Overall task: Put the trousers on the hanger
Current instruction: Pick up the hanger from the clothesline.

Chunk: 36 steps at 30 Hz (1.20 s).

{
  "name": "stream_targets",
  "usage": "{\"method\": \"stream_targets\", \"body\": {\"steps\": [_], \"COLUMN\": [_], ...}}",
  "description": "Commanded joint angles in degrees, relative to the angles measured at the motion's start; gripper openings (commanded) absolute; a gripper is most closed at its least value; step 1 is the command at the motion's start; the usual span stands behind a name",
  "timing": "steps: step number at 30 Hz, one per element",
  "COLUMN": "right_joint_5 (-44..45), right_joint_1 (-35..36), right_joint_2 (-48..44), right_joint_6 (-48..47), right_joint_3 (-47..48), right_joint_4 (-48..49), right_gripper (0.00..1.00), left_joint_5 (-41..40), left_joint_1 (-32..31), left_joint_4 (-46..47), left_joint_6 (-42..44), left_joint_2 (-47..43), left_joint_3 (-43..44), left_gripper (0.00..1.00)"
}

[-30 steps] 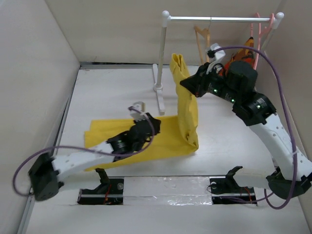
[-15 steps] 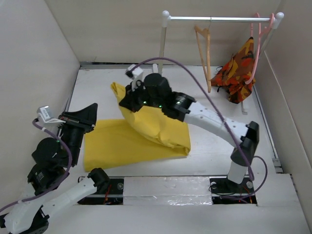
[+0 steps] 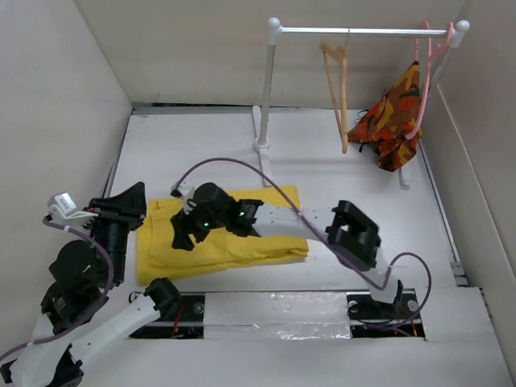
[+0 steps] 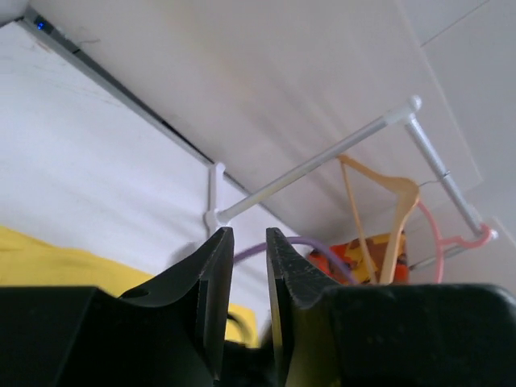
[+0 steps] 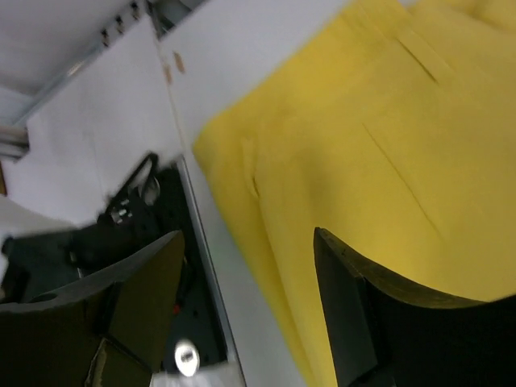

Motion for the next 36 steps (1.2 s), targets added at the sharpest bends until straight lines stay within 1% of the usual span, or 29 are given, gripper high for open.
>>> {"method": "stream_targets", "body": {"steps": [1, 2, 3, 4, 5, 6, 7, 8, 9, 10, 11, 12, 13, 15, 16, 17, 18, 19, 20, 21, 22, 23, 25, 26, 27, 30, 32, 34, 36], "right_joint_5": [2.0, 3.9, 5.0, 6.2, 7.4, 7.4, 7.9, 9.9, 11.4, 12.6, 15.0, 17.1, 19.2, 22.1, 23.9, 27.8, 29.6, 31.2, 34.0, 35.1, 36.0, 36.2, 34.6, 33.0, 28.6, 20.0, 16.9, 15.9, 13.8], "right_joint_1": [-6.3, -7.1, -7.9, -8.7, -10.1, -11.0, -11.7, -12.3, -12.3, -13.2, -13.2, -14.7, -15.3, -17.7, -18.8, -20.1, -21.8, -25.8, -28.1, -30.3, -32.5, -37.0, -41.6, -45.8, -47.7, -51.9, -52.5, -53.1, -53.9], "right_joint_2": [-16.8, -19.6, -24.7, -27.0, -29.1, -33.0, -35.4, -38.0, -40.9, -47.0, -49.8, -52.5, -57.1, -61.2, -63.0, -66.3, -67.6, -68.6, -70.0, -70.3, -70.2, -69.8, -66.9, -65.3, -62.1, -57.6, -54.7, -52.2, -49.8], "right_joint_6": [0.0, -0.1, -0.3, -0.3, -0.3, -0.3, -0.3, -0.1, -0.1, -0.9, -2.8, -3.9, -6.5, -8.7, -10.8, -11.6, -12.2, -12.9, -14.2, -14.6, -15.2, -16.3, -17.3, -17.7, -18.0, -18.9, -19.4, -19.7, -19.7], "right_joint_3": [-11.8, -15.8, -19.5, -26.6, -29.8, -32.7, -38.1, -40.7, -42.6, -43.7, -44.0, -43.3, -40.5, -37.4, -35.9, -34.5, -31.9, -30.8, -29.7, -28.0, -27.1, -26.2, -23.9, -23.0, -22.3, -20.6, -20.6, -20.2, -18.8], "right_joint_4": [11.6, 12.4, 12.9, 13.6, 14.0, 13.9, 13.8, 14.4, 14.7, 12.1, 10.2, 7.7, 1.8, -3.9, -7.7, -9.3, -11.0, -13.3, -14.2, -15.0, -16.3, -17.1, -18.7, -19.4, -19.9, -19.4, -17.2, -15.1, -14.7], "right_gripper": [0.66, 0.52, 0.37, 0.21, 0.00, 0.00, 0.00, 0.00, 0.00, 0.00, 0.00, 0.00, 0.00, 0.00, 0.01, 0.09, 0.15, 0.24, 0.49, 0.61, 0.69, 0.78, 0.82, 0.82, 0.82, 0.82, 0.82, 0.82, 0.82], "left_joint_5": [-0.9, 0.4, 3.7, 5.1, 6.6, 10.4, 12.2, 14.0, 17.6, 18.9, 19.8, 21.2, 22.1, 22.3, 21.4, 20.3, 19.6, 19.5, 19.4, 19.7, 19.8, 19.5, 19.4, 19.4, 19.4, 18.9, 18.6, 18.8, 19.9], "left_joint_1": [0.1, 0.1, 0.1, 0.1, 0.1, 0.1, 0.1, 0.1, 0.1, 0.1, 0.1, 0.1, 0.1, -1.6, -2.7, -4.7, -5.6, -6.3, -7.1, -8.7, -9.5, -10.4, -12.3, -12.8, -13.4, -15.9, -16.8, -17.4, -17.9], "left_joint_4": [0.8, 1.6, 3.8, 5.1, 6.4, 10.1, 12.4, 17.2, 19.9, 22.2, 24.4, 27.2, 30.0, 31.7, 32.1, 32.6, 32.9, 33.5, 34.2, 36.0, 36.9, 37.5, 38.5, 38.7, 39.5, 41.4, 41.6, 42.4, 43.9], "left_joint_6": [-1.6, -2.1, -2.7, -3.2, -5.0, -5.7, -6.0, -7.5, -7.9, -8.0, -8.2, -8.6, -8.6, -7.9, -7.9, -7.9, -8.1, -8.1, -8.1, -8.1, -8.1, -8.3, -8.6, -8.6, -8.6, -8.1, -8.2, -8.3, -8.6], "left_joint_2": [1.5, 3.0, 4.1, 5.2, 8.0, 9.6, 11.2, 14.9, 16.9, 19.3, 23.9, 26.3, 30.5, 34.2, 35.9, 38.5, 39.5, 40.6, 42.2, 43.0, 43.7, 45.1, 46.7, 48.2, 48.9, 52.1, 54.6, 56.1, 58.1], "left_joint_3": [-4.4, -5.5, -8.2, -9.7, -11.6, -13.4, -17.4, -19.4, -21.1, -23.8, -24.6, -24.9, -25.3, -25.2, -25.0, -25.0, -25.3, -25.7, -26.3, -26.8, -27.7, -28.0, -28.1, -28.0, -27.9, -27.6, -26.7, -26.1, -26.2], "left_gripper": [0.21, 0.21, 0.22, 0.22, 0.22, 0.23, 0.23, 0.23, 0.23, 0.23, 0.23, 0.23, 0.20, 0.18, 0.16, 0.15, 0.13, 0.11, 0.09, 0.08, 0.06, 0.05, 0.02, 0.01, 0.00, 0.00, 0.00, 0.00, 0.00]}}
